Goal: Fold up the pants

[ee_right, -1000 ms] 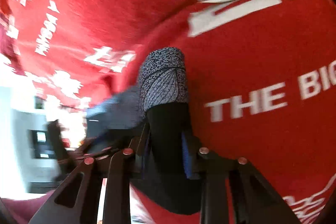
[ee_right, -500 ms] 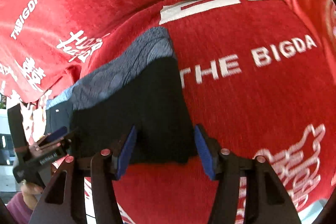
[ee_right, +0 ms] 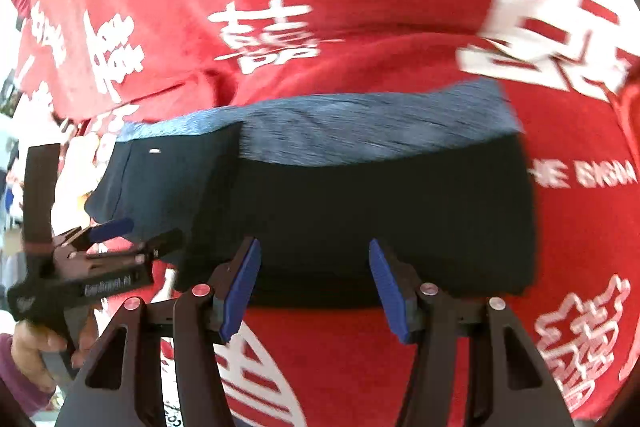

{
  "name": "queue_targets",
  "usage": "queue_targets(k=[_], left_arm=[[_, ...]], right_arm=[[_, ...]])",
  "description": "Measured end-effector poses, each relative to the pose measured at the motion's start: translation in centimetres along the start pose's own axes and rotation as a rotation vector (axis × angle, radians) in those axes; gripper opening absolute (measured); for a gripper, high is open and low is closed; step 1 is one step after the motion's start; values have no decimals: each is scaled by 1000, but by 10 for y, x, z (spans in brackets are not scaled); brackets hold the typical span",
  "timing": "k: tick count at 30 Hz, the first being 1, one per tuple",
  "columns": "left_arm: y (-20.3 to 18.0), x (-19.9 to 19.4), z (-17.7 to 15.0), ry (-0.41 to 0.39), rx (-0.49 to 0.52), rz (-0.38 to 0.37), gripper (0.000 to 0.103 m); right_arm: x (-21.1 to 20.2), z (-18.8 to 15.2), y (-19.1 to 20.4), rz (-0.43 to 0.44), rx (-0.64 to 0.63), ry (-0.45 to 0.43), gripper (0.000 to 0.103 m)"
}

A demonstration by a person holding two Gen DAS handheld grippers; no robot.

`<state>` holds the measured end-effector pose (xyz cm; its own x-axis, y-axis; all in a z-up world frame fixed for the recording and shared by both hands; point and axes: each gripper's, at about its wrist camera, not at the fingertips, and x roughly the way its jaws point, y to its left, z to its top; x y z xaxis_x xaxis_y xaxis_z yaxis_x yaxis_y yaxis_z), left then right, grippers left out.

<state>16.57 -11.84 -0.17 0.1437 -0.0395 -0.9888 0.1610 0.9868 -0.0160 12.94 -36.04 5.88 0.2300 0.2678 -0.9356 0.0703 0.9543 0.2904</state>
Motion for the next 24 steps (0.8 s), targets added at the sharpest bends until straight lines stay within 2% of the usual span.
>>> queue_targets(k=[2, 5, 8, 12, 17, 24], left_arm=[[10, 0, -5, 0, -11, 9, 94], [29, 2, -11, 10, -35, 18, 94], [47, 1, -14, 10, -58, 19, 94], [68, 4, -15, 16, -90, 16, 94], [85, 6, -20, 18, -124, 8, 94], [108, 15, -33, 38, -189, -8, 94]], right_arm=[[22, 5, 17, 5, -17, 22, 61], [56, -2, 38, 35, -11, 119, 60], [55, -11, 58, 9, -74, 108, 65], [56, -18, 71, -27, -119, 125, 66], [54, -18, 72, -42, -78, 120, 66], [56, -25, 87, -107, -126, 117, 68]])
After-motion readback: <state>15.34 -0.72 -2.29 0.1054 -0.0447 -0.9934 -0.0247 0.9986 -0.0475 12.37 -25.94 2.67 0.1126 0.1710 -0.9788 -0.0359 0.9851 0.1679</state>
